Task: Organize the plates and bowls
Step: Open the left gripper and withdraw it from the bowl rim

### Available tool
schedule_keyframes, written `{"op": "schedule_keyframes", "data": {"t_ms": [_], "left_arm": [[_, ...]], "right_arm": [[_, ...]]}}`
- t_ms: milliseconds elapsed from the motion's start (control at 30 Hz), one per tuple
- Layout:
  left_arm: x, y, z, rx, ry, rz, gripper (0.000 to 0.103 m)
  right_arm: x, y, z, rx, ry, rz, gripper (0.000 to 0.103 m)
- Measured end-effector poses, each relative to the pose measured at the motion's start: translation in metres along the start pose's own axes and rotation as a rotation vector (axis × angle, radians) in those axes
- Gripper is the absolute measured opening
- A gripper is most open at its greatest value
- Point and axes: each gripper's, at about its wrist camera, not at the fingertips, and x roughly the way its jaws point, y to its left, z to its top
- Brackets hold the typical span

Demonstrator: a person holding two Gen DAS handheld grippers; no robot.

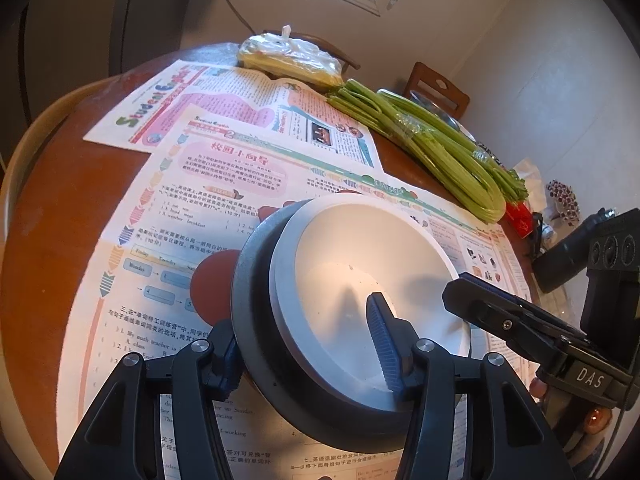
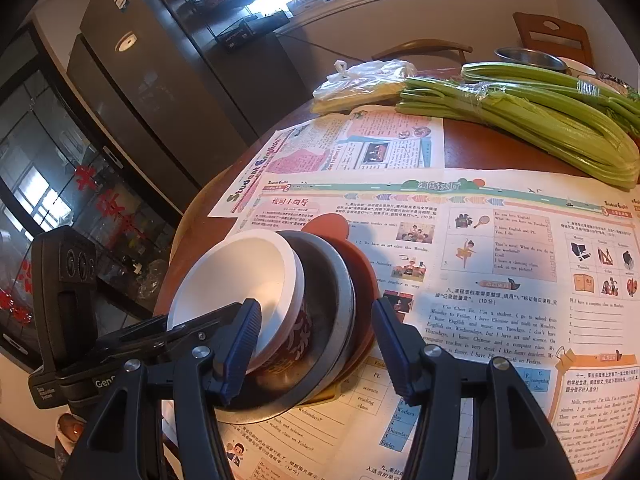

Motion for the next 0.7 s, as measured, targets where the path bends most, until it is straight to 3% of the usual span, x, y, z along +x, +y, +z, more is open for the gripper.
{"op": "schedule_keyframes", "data": {"t_ms": [567,700], "left_arm": [[-0.049,-0.011,0.0,0.053,-0.149,0.105,0.065],[-0.064,-0.017,-0.009,0.028,-0.177,0.112,0.074]], "right_arm": [[-0.002,0.008,-0.001,-0.025,-0.026,-0.014,0.058],[-0.02,0.016,-0.007,-0.061,-0.078,-0.061,0.058]]}}
